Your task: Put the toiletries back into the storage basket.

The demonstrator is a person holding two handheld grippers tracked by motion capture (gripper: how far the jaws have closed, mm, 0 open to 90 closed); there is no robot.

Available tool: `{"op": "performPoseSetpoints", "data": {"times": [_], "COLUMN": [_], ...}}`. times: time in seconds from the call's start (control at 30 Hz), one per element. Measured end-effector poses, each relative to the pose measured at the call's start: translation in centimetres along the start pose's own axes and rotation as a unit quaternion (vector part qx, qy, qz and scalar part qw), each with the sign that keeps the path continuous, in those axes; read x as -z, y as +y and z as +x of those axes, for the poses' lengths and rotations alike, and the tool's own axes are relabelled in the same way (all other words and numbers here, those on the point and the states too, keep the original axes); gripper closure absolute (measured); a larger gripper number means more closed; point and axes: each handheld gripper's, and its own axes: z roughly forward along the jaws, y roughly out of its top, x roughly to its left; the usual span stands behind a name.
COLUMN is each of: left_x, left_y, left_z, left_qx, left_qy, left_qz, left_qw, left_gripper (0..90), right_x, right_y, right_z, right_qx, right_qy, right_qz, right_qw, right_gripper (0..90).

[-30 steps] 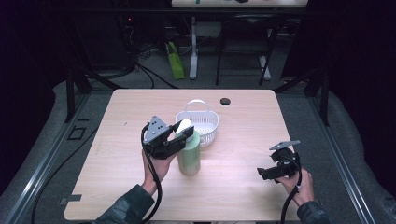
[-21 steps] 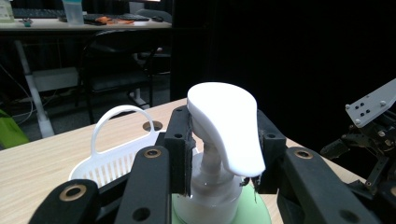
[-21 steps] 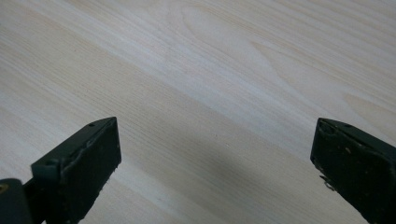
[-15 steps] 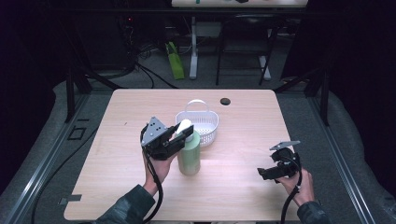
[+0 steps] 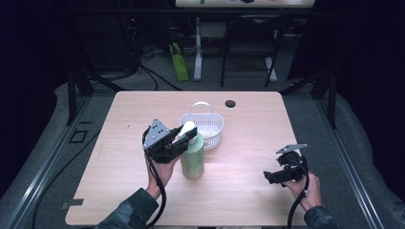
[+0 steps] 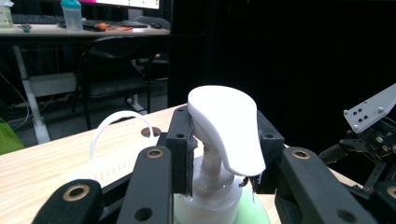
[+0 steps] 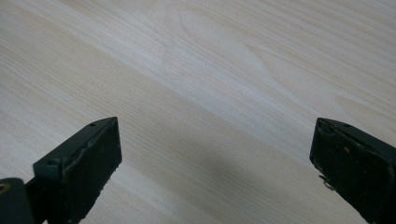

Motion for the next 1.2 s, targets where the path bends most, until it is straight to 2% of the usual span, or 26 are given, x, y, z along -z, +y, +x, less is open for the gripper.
{"op": "performPoseSetpoints", "data": {"times": [1.2], "left_x": [0.9], "left_y": [1.4], "left_z": [0.4], "left_qx": [-0.008], "left_qy": [0.002], "left_qz": [0.009], "left_qw": [0.9999], "left_gripper": [67.1], "right_x": [0.0], "right_y": [0.0], "right_z": [-0.2], "right_qx": [0.007], "right_qy": [-0.009], "right_qz": [-0.001], "right_qw": [0.9999], "right_gripper": [1.6]}}
